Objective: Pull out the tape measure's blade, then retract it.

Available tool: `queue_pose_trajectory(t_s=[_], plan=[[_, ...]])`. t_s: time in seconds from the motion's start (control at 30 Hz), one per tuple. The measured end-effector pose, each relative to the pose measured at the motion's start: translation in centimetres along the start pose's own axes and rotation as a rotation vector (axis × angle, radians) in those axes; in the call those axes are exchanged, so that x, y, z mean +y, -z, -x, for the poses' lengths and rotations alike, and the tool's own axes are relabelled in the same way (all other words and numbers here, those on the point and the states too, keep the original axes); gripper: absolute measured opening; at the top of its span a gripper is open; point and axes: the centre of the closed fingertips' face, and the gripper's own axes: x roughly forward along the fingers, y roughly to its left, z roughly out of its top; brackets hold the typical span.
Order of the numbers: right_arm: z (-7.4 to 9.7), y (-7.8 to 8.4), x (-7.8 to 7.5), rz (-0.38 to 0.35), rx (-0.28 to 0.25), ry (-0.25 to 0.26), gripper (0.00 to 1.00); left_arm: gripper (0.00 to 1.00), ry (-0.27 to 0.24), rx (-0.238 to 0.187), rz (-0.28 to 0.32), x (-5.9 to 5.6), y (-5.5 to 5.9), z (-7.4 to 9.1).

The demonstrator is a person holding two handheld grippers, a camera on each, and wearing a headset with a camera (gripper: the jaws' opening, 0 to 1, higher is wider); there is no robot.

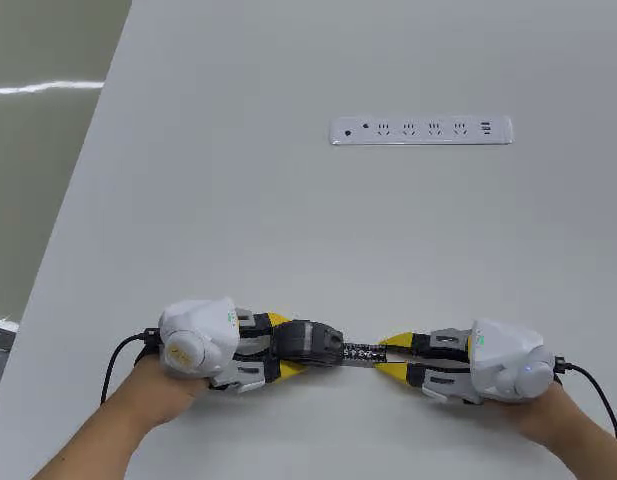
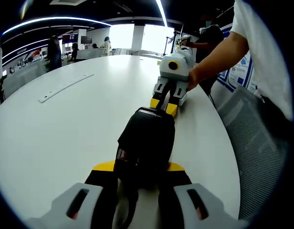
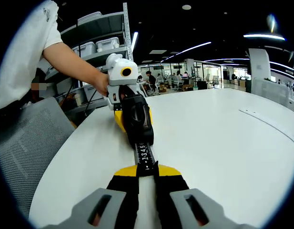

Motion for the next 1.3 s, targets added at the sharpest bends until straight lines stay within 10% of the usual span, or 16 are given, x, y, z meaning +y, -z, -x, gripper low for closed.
queue_pose_trajectory(t_s=[1.3], plan=[[4.5,1.5,-0.5,-0.043,-0.01,0.029,0.1,0.29,-0.003,0.012,-0.002,0.0,0.0,-0.1]])
